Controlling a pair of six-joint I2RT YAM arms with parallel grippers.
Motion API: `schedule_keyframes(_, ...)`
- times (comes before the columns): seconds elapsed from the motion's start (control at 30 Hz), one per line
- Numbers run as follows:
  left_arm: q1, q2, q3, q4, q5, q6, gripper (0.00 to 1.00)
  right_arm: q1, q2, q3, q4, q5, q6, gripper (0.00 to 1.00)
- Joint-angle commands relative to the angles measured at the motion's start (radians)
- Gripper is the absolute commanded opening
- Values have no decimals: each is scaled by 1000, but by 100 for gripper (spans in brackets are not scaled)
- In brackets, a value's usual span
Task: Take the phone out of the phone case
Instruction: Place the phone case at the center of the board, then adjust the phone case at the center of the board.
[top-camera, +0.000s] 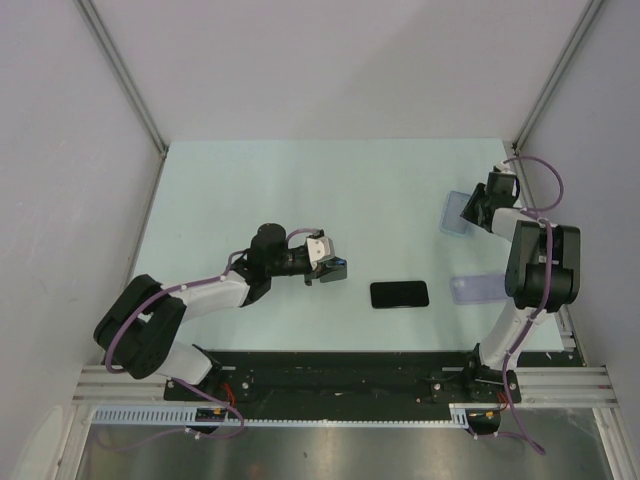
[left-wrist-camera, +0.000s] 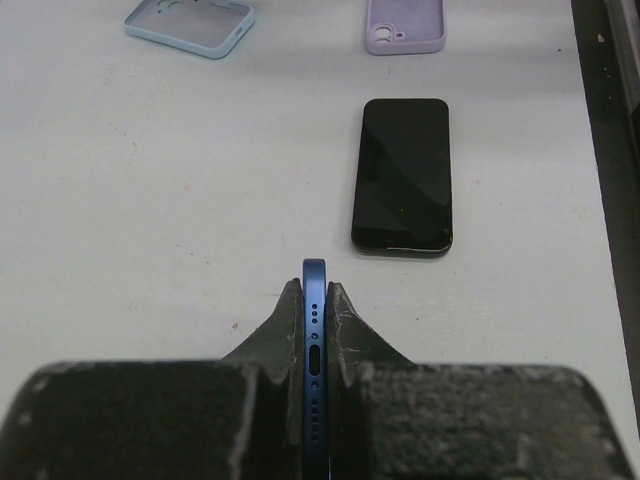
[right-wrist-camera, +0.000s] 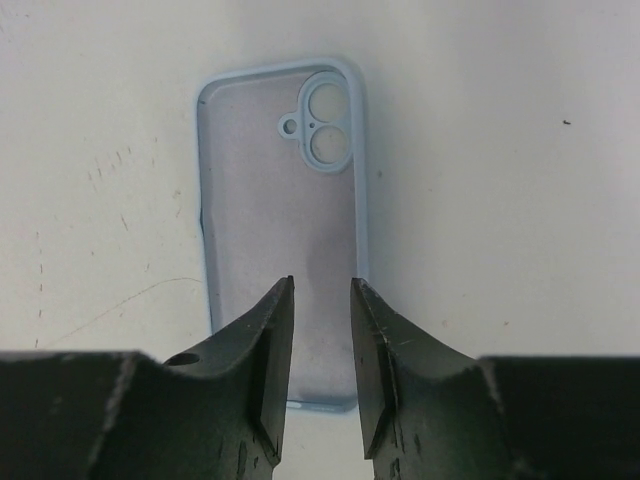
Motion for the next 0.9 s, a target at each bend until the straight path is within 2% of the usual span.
schedule_keyframes(0.0,3,-16,13,31,30,-4,0,4,-4,50,-10,77,-53,34)
schedule_keyframes(0.17,3,-16,10,31,26,1,0,18,-68,56,-32,9,-69,34)
schedule_keyframes(0.3,3,-11,13,31,30,-2,0,80,-109,120,-111,126,-184,38)
schedule_keyframes(0.53,3,-16,11,31,32,-4,0,82,-44,167,-231,210,-246,38)
schedule_keyframes(0.87,1,-16,10,31,33,-2,1,79,82,205,-296,210,-277,37)
